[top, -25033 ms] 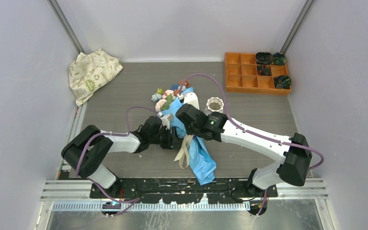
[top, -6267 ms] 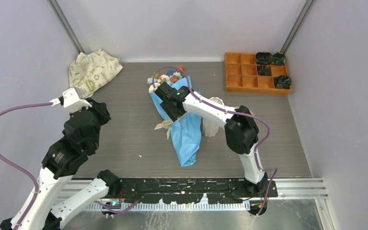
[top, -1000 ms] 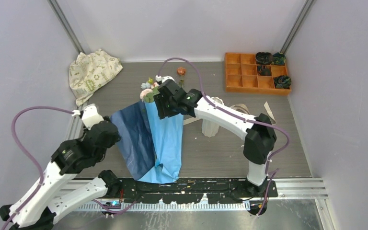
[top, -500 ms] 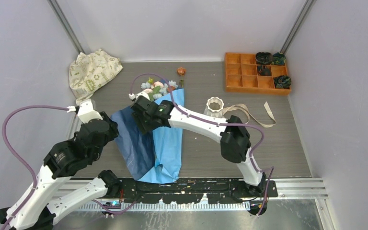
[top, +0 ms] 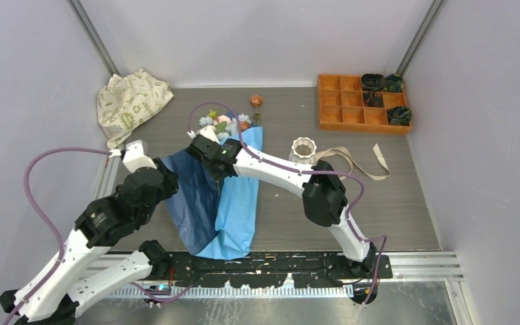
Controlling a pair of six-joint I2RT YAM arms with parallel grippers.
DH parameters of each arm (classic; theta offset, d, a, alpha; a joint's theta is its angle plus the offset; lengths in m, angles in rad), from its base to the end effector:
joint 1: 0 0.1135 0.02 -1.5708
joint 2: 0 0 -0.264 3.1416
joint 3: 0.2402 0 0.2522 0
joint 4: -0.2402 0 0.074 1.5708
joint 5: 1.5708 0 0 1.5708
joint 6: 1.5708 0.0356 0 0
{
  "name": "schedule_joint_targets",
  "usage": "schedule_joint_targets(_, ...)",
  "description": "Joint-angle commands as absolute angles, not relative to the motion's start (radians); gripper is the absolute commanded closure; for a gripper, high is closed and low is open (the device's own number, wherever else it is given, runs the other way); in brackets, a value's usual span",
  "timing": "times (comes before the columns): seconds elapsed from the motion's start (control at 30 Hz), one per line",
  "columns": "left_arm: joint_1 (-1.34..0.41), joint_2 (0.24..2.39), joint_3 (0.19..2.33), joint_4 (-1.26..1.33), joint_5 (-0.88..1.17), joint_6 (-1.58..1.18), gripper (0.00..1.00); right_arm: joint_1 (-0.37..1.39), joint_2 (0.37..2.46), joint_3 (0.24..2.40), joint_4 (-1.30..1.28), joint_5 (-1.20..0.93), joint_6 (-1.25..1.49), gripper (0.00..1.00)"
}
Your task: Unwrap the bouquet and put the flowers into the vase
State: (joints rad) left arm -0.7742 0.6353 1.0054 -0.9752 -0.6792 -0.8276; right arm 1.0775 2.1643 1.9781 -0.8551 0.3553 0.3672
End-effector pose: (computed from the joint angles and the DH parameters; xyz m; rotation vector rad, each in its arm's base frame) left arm 0.0856 -0.0524 0.3569 -0.4247 1.9945 -0.2616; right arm 0.2352 0.4114 0.2533 -0.7595 2.3998 0.1120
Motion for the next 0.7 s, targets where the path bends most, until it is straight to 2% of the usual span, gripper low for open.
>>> schedule_joint_targets(0.0,-0.771,0.696,0.963,-0.831,-0.606,-0.836,0.68,1.066,2.076,2.026,-0.872,0.489,0.322,0.99)
schedule_joint_targets(0.2,-0.772,0.807,0.913,-0.694,-0.525,-0.839,0.70,1.032,1.940,1.964,-0.920,0.640,0.303,0.99)
schedule_joint_targets(0.4,-0.773,0.961,0.891,-0.571,-0.435,-0.844,0.76,1.009,1.758,1.773,-0.950,0.767,0.335,0.99)
schedule_joint_targets(0.67,-0.773,1.065,0.839,-0.395,-0.334,-0.813,0.78,1.007,1.569,1.531,-1.001,0.778,0.446,0.98)
